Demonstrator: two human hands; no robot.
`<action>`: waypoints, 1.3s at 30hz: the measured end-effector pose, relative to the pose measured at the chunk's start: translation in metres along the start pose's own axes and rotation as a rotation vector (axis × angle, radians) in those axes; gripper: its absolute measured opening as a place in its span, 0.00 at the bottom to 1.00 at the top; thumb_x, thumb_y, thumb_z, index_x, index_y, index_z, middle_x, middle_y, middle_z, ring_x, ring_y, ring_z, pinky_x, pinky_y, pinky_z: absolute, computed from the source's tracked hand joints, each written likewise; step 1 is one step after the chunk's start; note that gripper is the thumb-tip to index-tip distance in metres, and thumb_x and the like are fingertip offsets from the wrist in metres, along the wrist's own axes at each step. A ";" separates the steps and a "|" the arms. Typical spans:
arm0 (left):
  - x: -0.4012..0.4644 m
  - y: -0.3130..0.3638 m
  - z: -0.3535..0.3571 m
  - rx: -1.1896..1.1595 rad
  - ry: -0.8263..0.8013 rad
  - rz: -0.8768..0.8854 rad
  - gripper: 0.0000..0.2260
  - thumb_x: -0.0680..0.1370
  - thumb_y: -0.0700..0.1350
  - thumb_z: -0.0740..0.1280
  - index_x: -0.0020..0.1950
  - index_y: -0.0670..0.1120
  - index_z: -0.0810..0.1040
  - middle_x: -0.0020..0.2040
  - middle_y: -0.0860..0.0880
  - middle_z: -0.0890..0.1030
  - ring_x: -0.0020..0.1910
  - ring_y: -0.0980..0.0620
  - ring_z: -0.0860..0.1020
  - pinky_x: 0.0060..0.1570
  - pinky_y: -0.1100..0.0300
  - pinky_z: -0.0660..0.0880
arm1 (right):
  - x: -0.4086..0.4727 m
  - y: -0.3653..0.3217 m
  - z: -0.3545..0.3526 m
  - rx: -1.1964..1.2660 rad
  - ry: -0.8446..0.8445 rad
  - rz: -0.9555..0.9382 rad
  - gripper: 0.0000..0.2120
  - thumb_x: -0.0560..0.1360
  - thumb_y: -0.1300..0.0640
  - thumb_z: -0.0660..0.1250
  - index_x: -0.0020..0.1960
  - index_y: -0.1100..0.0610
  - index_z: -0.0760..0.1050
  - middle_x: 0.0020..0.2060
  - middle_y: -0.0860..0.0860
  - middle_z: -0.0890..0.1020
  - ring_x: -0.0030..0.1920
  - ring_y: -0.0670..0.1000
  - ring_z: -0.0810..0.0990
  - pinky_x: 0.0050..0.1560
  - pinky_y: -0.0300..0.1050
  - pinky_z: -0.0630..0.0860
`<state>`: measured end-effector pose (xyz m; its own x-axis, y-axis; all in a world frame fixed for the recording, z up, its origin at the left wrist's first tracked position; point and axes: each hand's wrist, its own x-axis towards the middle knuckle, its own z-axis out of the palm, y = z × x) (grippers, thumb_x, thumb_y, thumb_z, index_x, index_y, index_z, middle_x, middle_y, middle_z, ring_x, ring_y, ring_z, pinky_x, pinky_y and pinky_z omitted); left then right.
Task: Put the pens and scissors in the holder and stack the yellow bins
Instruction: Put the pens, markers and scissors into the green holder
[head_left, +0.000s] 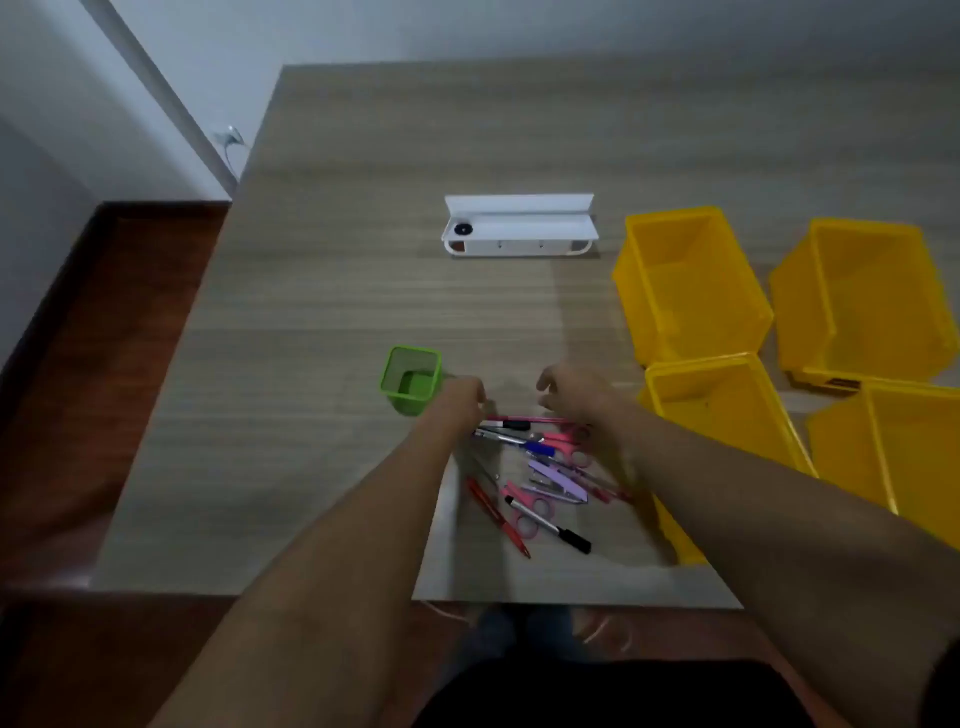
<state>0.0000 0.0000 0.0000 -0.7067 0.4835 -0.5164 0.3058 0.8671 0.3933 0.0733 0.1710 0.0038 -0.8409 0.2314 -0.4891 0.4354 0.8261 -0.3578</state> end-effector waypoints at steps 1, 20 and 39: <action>0.001 -0.002 0.004 0.025 -0.022 -0.012 0.12 0.77 0.41 0.66 0.60 0.41 0.78 0.60 0.38 0.78 0.59 0.40 0.78 0.56 0.54 0.74 | 0.002 0.001 0.004 0.000 -0.021 0.015 0.13 0.75 0.56 0.68 0.59 0.55 0.79 0.60 0.55 0.80 0.59 0.56 0.78 0.59 0.49 0.75; 0.002 -0.013 0.044 0.307 0.013 0.059 0.14 0.76 0.43 0.68 0.60 0.43 0.74 0.60 0.42 0.75 0.60 0.41 0.75 0.56 0.49 0.74 | 0.013 0.025 0.037 -0.207 -0.035 -0.063 0.07 0.74 0.54 0.69 0.50 0.54 0.78 0.54 0.56 0.77 0.57 0.58 0.74 0.57 0.53 0.73; -0.027 0.025 -0.089 -0.423 0.393 0.084 0.14 0.68 0.38 0.77 0.51 0.39 0.79 0.41 0.45 0.78 0.40 0.50 0.75 0.31 0.73 0.68 | -0.001 -0.015 -0.066 0.490 0.316 -0.015 0.06 0.71 0.57 0.71 0.43 0.60 0.78 0.38 0.55 0.82 0.42 0.55 0.80 0.42 0.47 0.75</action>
<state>-0.0304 -0.0022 0.0913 -0.8994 0.3976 -0.1816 0.1466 0.6658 0.7316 0.0463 0.1923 0.0618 -0.8704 0.4259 -0.2470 0.4573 0.5133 -0.7262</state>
